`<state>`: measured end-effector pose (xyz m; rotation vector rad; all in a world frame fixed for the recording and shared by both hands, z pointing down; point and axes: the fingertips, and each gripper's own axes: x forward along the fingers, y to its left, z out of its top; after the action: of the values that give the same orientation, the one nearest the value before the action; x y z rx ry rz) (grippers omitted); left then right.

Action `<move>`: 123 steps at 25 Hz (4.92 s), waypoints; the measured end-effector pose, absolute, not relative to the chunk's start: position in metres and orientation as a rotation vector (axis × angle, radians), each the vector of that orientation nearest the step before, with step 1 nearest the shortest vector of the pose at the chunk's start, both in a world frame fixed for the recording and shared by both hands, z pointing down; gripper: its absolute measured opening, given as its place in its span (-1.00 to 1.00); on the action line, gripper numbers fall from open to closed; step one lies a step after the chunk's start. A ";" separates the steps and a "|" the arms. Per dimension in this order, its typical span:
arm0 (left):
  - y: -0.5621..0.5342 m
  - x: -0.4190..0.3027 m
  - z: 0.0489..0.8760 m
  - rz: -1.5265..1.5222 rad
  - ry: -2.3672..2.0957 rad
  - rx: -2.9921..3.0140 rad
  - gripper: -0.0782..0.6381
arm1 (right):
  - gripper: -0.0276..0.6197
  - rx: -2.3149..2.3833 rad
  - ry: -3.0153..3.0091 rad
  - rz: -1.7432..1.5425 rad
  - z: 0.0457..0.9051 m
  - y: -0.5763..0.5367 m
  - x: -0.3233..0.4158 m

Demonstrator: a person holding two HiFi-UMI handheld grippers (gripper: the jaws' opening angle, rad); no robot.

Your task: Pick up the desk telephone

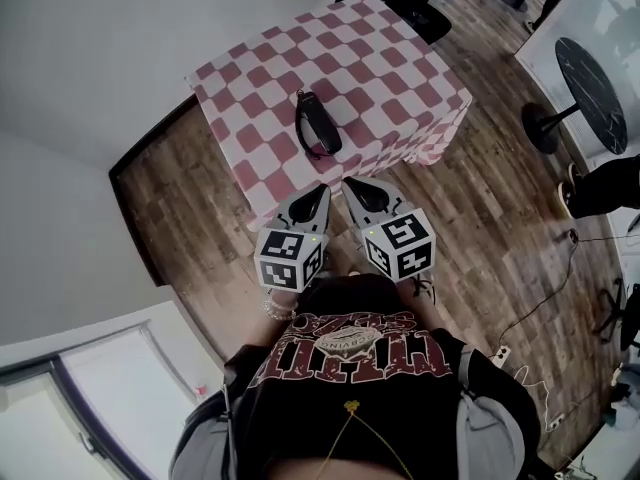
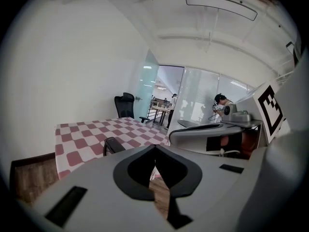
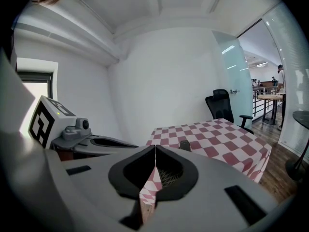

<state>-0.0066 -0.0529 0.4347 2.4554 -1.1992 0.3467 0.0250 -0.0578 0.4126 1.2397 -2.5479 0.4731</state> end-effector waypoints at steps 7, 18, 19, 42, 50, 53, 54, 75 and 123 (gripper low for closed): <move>-0.079 -0.029 0.441 0.356 -1.155 2.477 -0.76 | -0.86 1.303 -2.527 0.471 0.416 -0.083 0.005; -0.090 -0.043 0.450 0.369 -1.090 2.473 -0.76 | -0.86 1.360 -2.474 0.530 0.426 -0.090 -0.008; -0.092 -0.044 0.450 0.364 -1.090 2.472 -0.76 | -0.86 1.362 -2.473 0.530 0.426 -0.092 -0.008; -0.184 -0.025 0.464 0.393 -1.105 2.419 -0.76 | -0.86 1.331 -2.460 0.595 0.437 -0.181 0.011; -0.212 -0.035 0.484 0.423 -1.140 2.340 -0.76 | -0.86 1.263 -2.442 0.654 0.462 -0.213 0.006; -0.223 -0.037 0.488 0.423 -1.157 2.314 -0.76 | -0.85 1.216 -2.437 0.656 0.470 -0.224 0.004; -0.227 -0.038 0.489 0.425 -1.164 2.306 -0.76 | -0.86 1.199 -2.437 0.651 0.472 -0.229 0.003; -0.270 -0.037 0.525 0.489 -1.246 2.164 -0.76 | -0.86 0.944 -2.482 0.631 0.502 -0.278 0.006; -0.254 -0.104 0.567 0.565 -0.926 2.167 -0.76 | -0.09 1.128 -2.021 0.564 0.614 -0.295 -0.024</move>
<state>-0.1038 -0.2543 0.5668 2.1673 -0.9256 0.5654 -0.0235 -0.2954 0.6136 1.1275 -2.0207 0.5641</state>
